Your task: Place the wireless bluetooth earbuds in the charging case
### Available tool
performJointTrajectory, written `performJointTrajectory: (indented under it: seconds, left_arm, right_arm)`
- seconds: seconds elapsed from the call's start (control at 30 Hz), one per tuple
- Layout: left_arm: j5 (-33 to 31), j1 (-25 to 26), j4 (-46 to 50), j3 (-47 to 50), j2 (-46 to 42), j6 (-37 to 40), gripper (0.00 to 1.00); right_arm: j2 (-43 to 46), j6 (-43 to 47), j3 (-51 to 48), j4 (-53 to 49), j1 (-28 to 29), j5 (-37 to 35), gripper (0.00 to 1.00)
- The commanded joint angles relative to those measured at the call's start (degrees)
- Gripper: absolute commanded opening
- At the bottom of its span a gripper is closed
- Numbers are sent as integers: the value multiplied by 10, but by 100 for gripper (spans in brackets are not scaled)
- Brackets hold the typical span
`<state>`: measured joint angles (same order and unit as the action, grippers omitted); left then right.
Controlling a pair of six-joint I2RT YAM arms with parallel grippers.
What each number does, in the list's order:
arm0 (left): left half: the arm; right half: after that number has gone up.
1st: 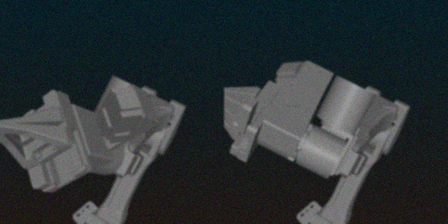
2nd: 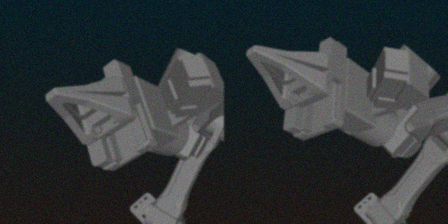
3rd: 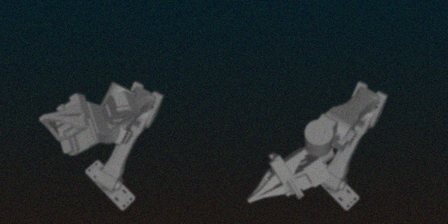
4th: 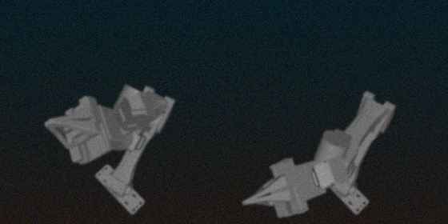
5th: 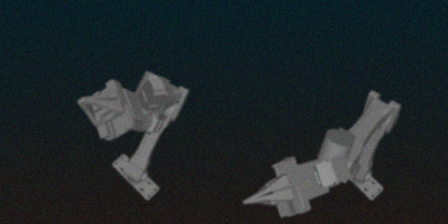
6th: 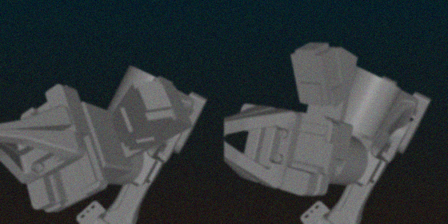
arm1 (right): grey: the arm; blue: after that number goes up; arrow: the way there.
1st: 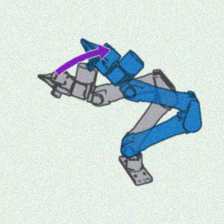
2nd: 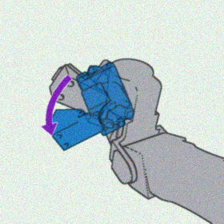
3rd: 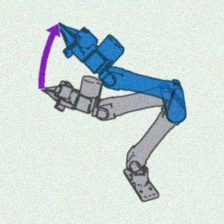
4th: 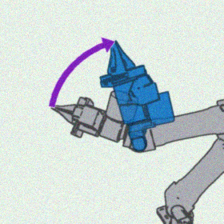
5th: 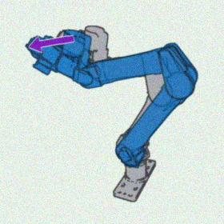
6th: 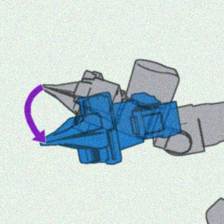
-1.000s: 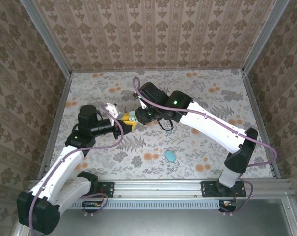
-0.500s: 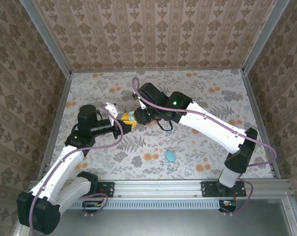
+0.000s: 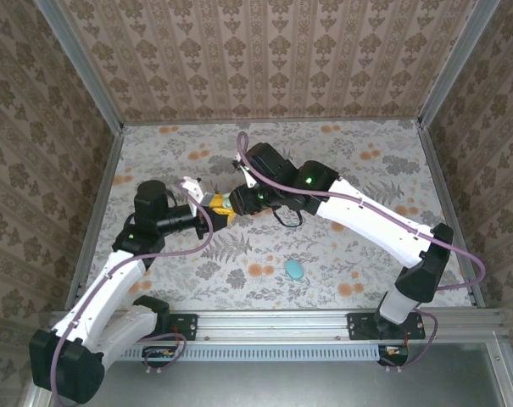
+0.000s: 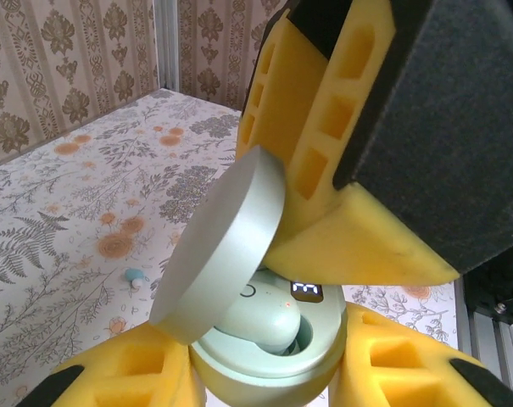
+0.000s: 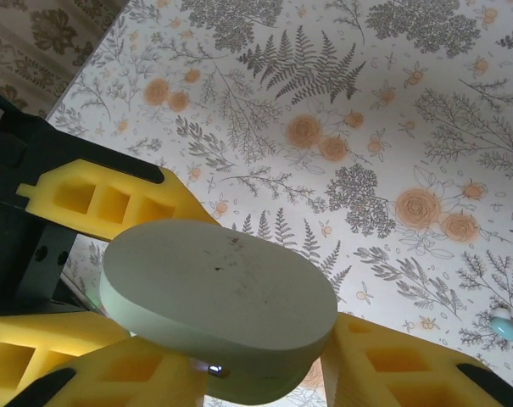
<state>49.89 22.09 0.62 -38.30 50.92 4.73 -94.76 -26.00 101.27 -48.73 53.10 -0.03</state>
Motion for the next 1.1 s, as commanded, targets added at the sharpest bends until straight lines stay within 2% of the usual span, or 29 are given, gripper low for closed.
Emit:
performJointTrajectory:
  seconds: [0.0, 0.6, 0.97, 1.07]
  left_arm:
    - [17, 6, -17, -19, 7, -3, 0]
    - [95, 5, -49, -25, 32, -24, 0]
    - [105, 6, -66, -22, 36, -31, 0]
    - [107, 6, -69, -22, 36, -31, 0]
  right_arm:
    - [24, -25, -16, 64, 1, 69, 39]
    - [112, -106, -145, 178, -69, 101, 45]
    - [146, -126, -190, 218, -89, 106, 47]
    - [180, -135, -209, 242, -96, 116, 47]
